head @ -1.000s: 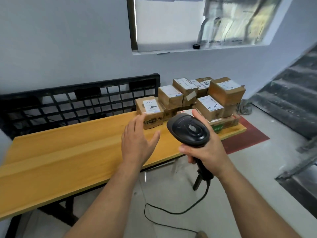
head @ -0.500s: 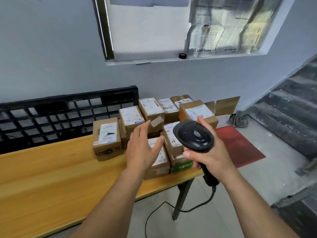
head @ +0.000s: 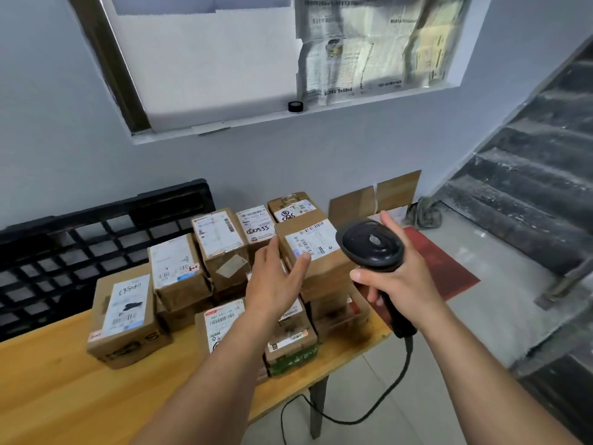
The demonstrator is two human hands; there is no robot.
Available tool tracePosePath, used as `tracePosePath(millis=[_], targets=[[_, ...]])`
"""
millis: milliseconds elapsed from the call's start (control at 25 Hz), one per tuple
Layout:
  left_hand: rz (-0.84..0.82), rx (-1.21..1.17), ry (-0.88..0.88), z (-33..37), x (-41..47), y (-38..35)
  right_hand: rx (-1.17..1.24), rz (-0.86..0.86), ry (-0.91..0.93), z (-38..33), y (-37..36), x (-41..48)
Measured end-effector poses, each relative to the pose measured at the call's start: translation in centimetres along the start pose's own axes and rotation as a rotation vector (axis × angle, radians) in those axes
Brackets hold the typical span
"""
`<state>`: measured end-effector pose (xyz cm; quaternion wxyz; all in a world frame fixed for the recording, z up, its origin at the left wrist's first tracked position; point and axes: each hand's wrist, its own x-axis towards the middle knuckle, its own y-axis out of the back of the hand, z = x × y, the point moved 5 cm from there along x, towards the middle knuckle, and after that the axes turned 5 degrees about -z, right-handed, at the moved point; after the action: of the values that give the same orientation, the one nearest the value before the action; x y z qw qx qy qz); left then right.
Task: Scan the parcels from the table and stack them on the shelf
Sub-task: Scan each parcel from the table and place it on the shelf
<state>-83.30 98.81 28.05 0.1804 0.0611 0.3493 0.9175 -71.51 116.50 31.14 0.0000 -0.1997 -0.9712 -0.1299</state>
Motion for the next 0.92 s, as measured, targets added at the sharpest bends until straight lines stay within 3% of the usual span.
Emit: tracePosePath(millis=[160,360,600,800,920], targets=[[-0.124,-0.072,0.030,-0.7,2.2,-2.0,0.001,-0.022,-0.049,1.1,-0.3,2.3],[-0.150,-0.256,0.033,-1.4,3.5,-2.7,0.044,-0.086,-0.094,1.7,-1.3,3.0],[-0.217,-0.396,-0.062,-0.4,2.7,-0.9,0.088,-0.084,-0.045,0.6,-1.9,3.6],[-0.242,-0.645,0.014,-1.7,2.9,0.9,0.107,-0.112,0.003,-0.6,-2.5,4.1],[-0.201,-0.674,-0.021,-1.9,3.0,2.3,0.115,-0.147,0.047,-1.5,-3.2,4.4]])
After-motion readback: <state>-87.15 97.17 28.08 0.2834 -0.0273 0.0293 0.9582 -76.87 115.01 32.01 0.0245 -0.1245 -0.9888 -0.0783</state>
